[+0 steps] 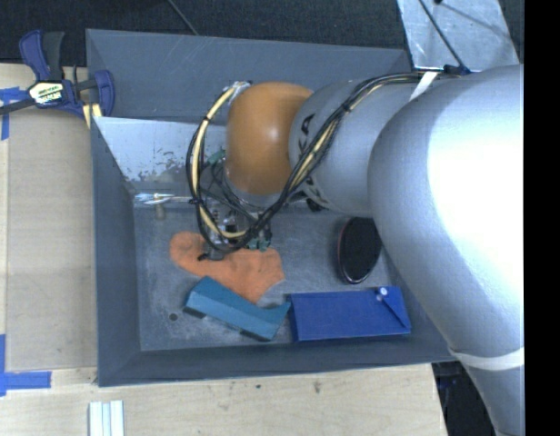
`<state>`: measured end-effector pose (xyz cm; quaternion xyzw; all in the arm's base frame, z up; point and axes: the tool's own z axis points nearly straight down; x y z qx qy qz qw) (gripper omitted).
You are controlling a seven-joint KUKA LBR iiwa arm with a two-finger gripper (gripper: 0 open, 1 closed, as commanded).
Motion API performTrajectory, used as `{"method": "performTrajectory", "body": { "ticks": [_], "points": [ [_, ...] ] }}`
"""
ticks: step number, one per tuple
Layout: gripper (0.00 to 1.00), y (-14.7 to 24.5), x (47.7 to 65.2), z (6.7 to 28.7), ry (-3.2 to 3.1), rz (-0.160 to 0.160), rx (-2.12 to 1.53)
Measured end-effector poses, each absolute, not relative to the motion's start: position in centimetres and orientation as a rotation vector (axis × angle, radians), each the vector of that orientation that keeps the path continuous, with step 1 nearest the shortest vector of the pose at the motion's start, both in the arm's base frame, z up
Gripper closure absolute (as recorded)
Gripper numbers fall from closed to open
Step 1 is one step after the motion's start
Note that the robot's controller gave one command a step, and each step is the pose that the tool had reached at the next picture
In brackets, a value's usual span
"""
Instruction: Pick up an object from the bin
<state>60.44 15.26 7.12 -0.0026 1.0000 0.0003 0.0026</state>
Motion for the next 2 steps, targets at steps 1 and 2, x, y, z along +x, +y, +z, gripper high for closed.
{"method": "performTrajectory", "body": {
  "ticks": [1, 2],
  "points": [
    [1.0, 15.3, 60.4, 7.1, 3.136, 0.001, -0.008],
    [1.0, 16.8, 59.7, 25.9, 3.128, 0.004, -0.07]
  ]
}}
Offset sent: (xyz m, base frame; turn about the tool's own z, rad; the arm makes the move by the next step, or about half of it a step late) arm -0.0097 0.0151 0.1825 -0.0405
